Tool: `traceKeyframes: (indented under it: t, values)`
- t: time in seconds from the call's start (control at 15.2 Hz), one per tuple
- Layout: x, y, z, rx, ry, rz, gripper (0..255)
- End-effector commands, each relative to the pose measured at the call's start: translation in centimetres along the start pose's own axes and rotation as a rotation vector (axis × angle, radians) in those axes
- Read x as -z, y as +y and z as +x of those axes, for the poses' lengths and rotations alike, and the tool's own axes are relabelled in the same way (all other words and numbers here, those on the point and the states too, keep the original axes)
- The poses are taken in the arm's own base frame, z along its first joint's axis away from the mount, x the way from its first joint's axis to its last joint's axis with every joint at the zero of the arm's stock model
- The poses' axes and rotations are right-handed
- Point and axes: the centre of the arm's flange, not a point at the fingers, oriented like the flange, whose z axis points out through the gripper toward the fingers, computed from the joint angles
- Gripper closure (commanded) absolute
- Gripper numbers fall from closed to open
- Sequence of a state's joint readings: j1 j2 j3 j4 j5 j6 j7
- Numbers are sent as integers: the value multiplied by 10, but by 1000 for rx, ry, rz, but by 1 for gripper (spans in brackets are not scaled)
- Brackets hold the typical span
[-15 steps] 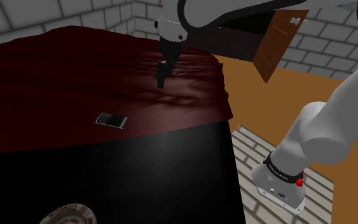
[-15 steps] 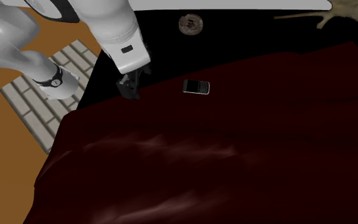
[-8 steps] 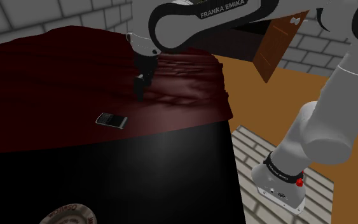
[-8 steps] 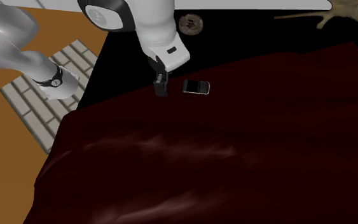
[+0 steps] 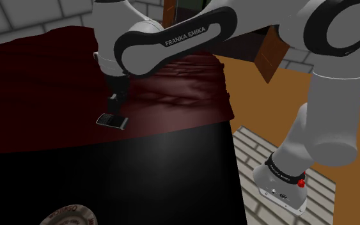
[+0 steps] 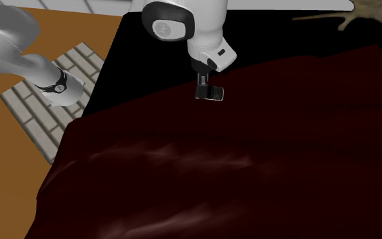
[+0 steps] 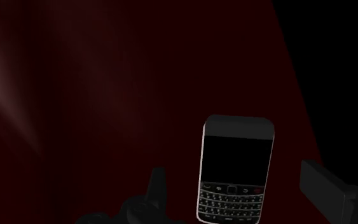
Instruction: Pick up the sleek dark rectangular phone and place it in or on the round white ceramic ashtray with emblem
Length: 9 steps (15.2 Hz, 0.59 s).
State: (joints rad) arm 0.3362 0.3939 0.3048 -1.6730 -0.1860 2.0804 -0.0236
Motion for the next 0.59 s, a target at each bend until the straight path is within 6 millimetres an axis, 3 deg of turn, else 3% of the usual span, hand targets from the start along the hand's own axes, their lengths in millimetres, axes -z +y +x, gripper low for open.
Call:
traceKeyframes:
  t: [0.0, 0.53]
  values:
    - [-16, -13, 21, 35, -2, -5, 0]
    - [-57, -14, 22, 38, -2, -6, 0]
